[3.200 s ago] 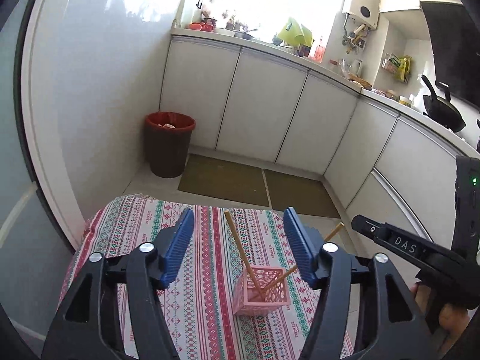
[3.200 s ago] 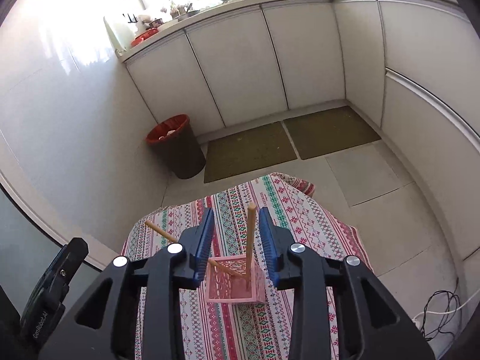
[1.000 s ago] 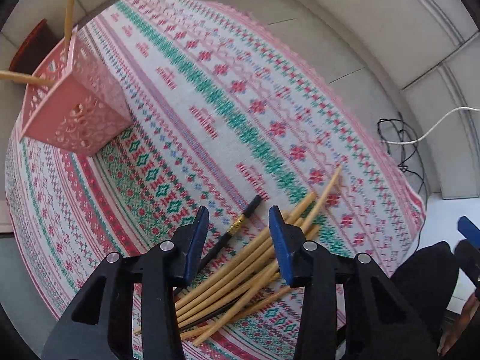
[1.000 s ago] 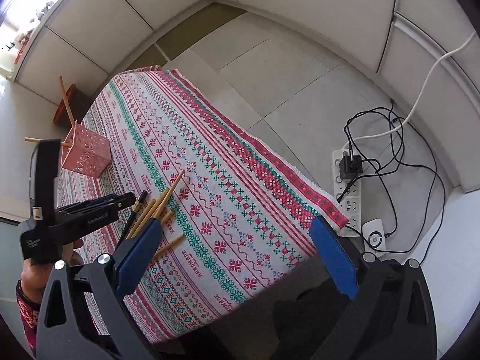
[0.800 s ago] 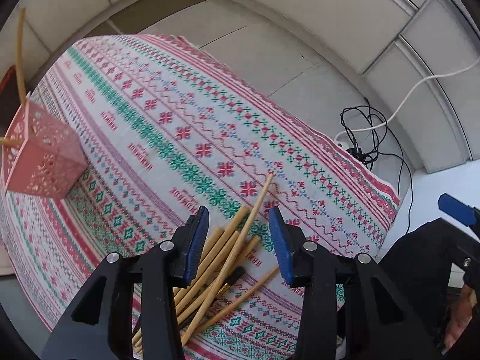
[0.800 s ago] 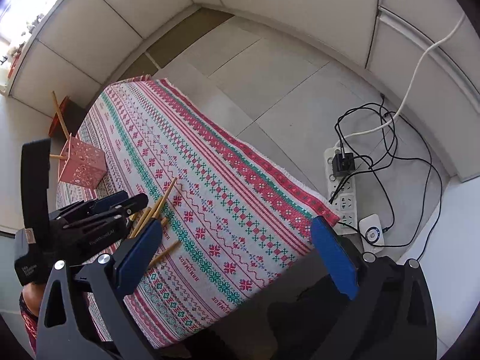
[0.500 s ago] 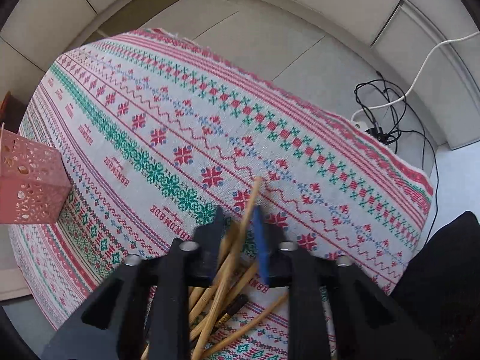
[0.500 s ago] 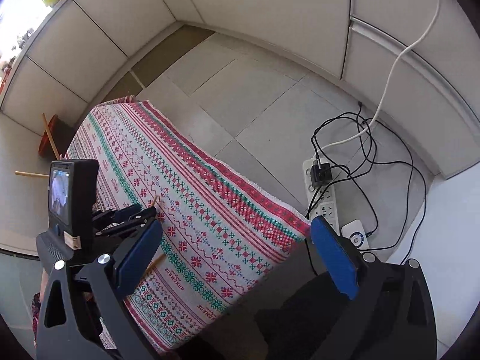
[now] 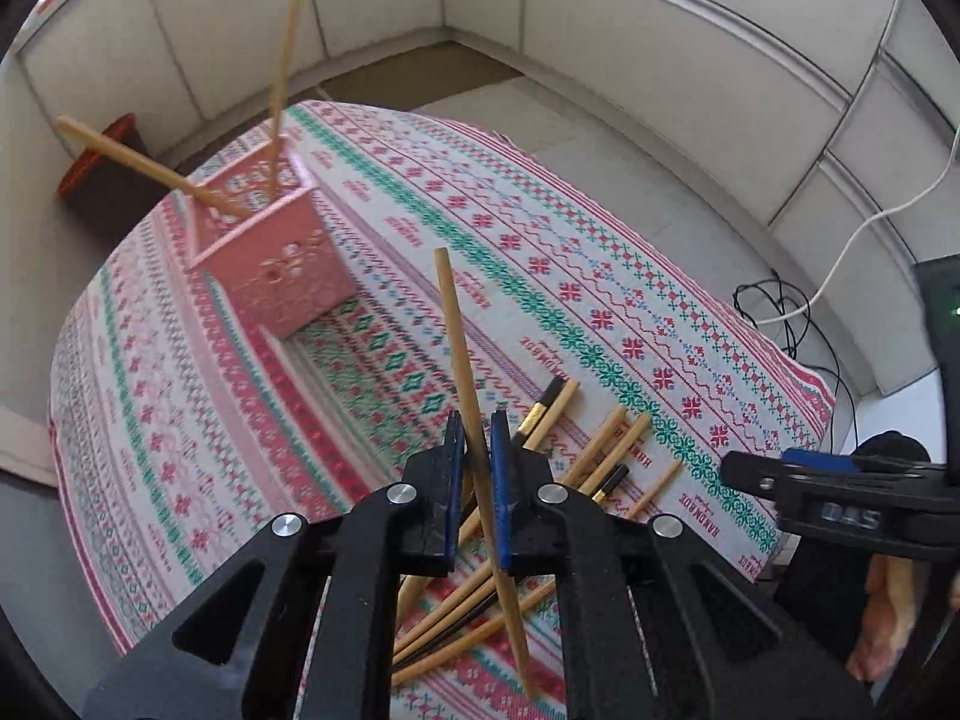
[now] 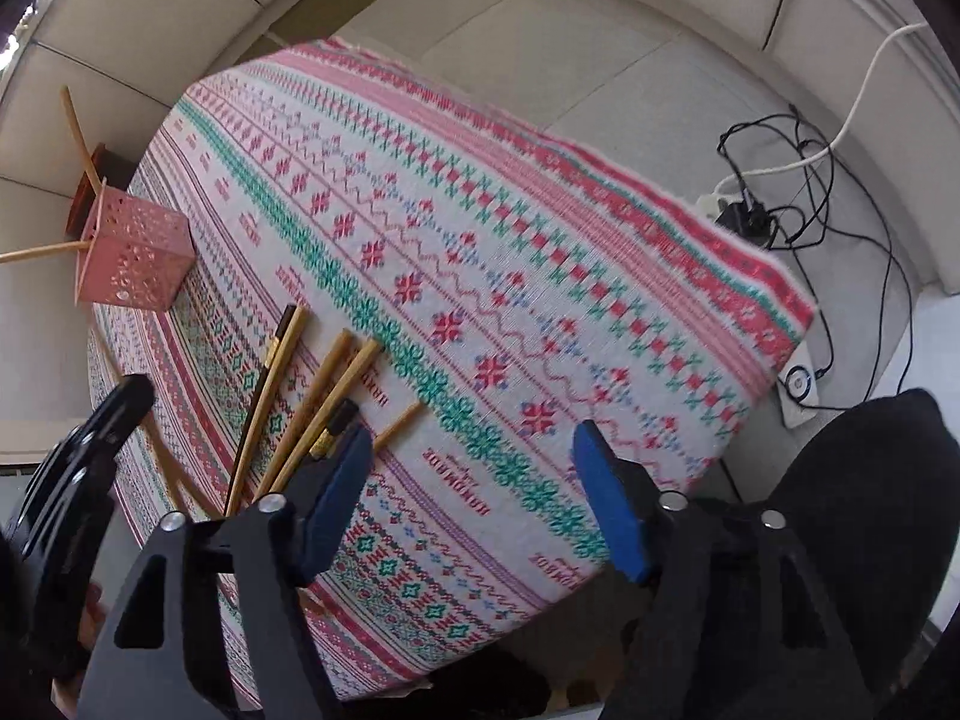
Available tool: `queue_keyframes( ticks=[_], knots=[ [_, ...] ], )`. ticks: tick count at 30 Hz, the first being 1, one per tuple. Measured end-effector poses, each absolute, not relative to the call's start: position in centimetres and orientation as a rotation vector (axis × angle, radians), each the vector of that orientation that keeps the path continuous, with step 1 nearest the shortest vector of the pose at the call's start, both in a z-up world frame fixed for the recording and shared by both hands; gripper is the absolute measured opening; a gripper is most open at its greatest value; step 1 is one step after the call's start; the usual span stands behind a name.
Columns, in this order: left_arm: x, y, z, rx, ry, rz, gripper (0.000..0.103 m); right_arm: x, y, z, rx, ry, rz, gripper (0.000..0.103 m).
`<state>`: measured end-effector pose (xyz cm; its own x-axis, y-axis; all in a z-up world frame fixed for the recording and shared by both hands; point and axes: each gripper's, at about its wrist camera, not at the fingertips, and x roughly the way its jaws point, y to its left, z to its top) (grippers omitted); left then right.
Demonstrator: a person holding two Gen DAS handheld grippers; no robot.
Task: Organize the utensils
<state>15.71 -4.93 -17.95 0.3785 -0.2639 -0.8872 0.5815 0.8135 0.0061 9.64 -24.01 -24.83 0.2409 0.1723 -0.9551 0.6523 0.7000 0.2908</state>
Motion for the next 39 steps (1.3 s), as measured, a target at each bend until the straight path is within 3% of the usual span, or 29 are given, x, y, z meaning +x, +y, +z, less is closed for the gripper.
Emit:
queue_keyframes(
  ticks=[15,20,29,39],
  knots=[
    [12.6,3.8,-10.5,0.160,0.852,-0.561,0.007,13.1,-19.0,-27.3,0.843,1.363,-0.662,0.047],
    [12.5,4.6,-9.8,0.135,0.834,-0.565,0.007,12.7,-18.6,-27.0,0.809,1.349,-0.748,0.016],
    [12.3,5.3,-9.0,0.110,0.822,-0.524,0.007,10.8,-21.0,-27.2,0.916,1.256,-0.643,0.007],
    [12.4,5.3,-8.9,0.107,0.852,-0.458,0.008,10.2,-21.1,-20.9,0.824,1.052,-0.411,0.005]
  ],
)
